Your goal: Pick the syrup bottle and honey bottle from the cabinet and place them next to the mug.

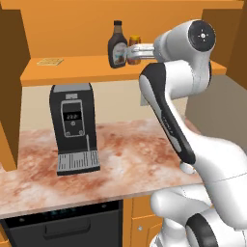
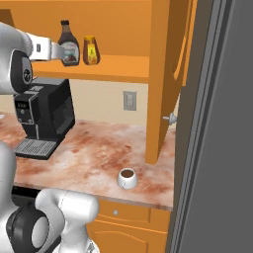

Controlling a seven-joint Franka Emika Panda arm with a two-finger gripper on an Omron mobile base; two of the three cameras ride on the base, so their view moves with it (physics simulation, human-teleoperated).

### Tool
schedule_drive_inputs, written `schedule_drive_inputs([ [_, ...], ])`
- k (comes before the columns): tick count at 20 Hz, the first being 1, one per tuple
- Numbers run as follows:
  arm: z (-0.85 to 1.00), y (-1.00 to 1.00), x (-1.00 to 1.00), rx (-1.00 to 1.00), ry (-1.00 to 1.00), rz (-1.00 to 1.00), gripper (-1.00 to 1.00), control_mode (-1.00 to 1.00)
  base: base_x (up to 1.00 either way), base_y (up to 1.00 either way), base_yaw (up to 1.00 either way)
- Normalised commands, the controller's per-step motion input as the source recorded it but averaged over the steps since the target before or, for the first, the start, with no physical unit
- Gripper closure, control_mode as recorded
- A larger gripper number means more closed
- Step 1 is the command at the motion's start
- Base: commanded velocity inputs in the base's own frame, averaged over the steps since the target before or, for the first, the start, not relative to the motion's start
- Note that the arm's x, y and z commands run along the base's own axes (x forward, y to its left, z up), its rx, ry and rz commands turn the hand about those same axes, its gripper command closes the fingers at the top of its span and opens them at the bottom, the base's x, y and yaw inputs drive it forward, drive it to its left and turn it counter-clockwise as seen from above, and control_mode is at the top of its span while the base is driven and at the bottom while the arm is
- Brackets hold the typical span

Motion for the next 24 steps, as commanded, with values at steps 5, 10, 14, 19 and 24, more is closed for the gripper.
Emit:
schedule_drive_inputs([
  [5, 0.00, 0.17, 0.36, 0.00, 0.01, 0.11, -1.00, -1.00, 0.00, 0.00, 0.00],
  [10, 0.11, -0.01, 0.09, 0.00, 0.01, 0.10, -1.00, -1.00, 0.00, 0.00, 0.00],
  [14, 0.10, -0.01, 0.01, 0.00, 0.00, 0.11, -1.00, -1.00, 0.00, 0.00, 0.00],
  [19, 0.00, 0.00, 0.12, 0.00, 0.00, 0.01, -1.00, -1.00, 0.00, 0.00, 0.00],
  [24, 0.00, 0.11, 0.18, -0.01, 0.00, -0.09, -1.00, -1.00, 0.00, 0.00, 0.00],
])
